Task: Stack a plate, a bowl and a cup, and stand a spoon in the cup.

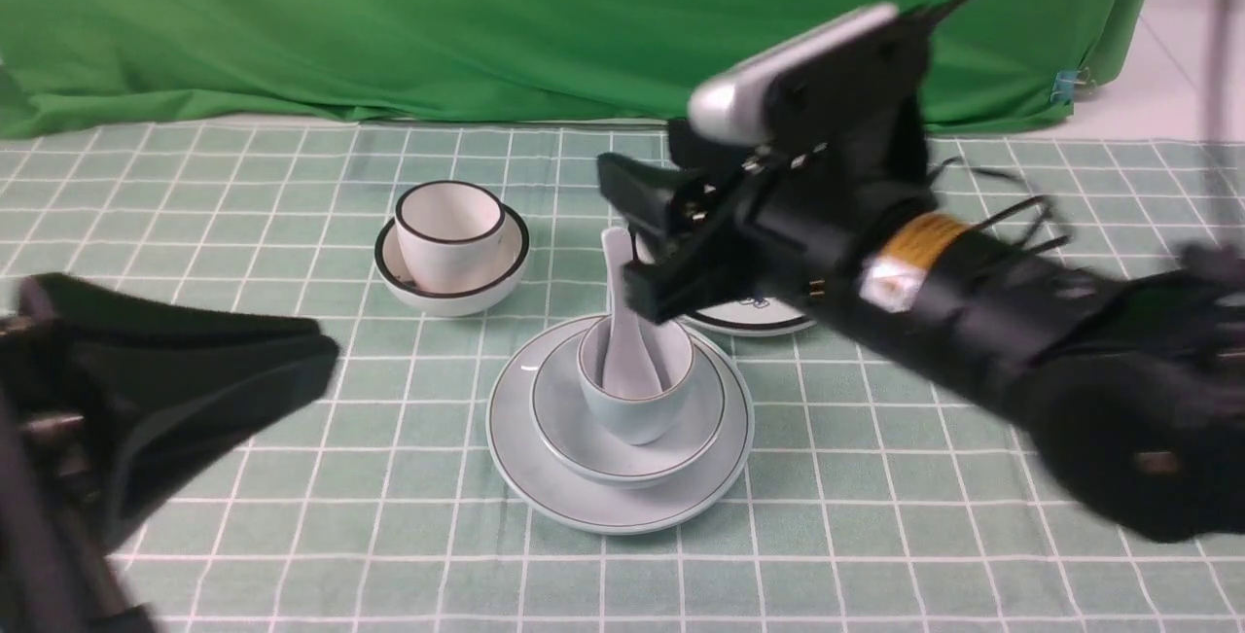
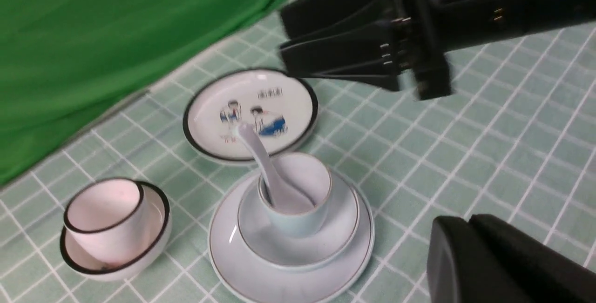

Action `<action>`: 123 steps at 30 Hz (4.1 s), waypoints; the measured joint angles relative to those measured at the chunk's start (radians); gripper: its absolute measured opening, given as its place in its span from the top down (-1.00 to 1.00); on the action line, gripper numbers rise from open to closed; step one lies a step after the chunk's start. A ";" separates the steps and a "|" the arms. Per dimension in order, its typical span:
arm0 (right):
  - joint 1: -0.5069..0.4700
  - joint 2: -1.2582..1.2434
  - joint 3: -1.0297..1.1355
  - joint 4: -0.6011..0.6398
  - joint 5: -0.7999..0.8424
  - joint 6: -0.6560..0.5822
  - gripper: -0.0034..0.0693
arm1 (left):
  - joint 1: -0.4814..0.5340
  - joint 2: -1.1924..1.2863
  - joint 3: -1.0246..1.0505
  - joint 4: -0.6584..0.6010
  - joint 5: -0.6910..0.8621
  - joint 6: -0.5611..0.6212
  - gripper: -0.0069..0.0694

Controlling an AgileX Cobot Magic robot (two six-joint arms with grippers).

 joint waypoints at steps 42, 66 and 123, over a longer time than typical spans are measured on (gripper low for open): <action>-0.267 -0.708 0.177 -0.005 0.989 -0.029 0.74 | 0.000 -0.440 0.812 0.008 -0.487 -0.047 0.79; -0.703 -1.377 0.908 -0.054 0.634 0.011 0.85 | 0.000 -0.442 0.813 0.008 -0.468 -0.050 0.79; -0.705 -1.378 0.908 -0.056 0.619 0.018 0.51 | 0.690 -0.584 0.813 -0.098 -0.349 -0.045 0.79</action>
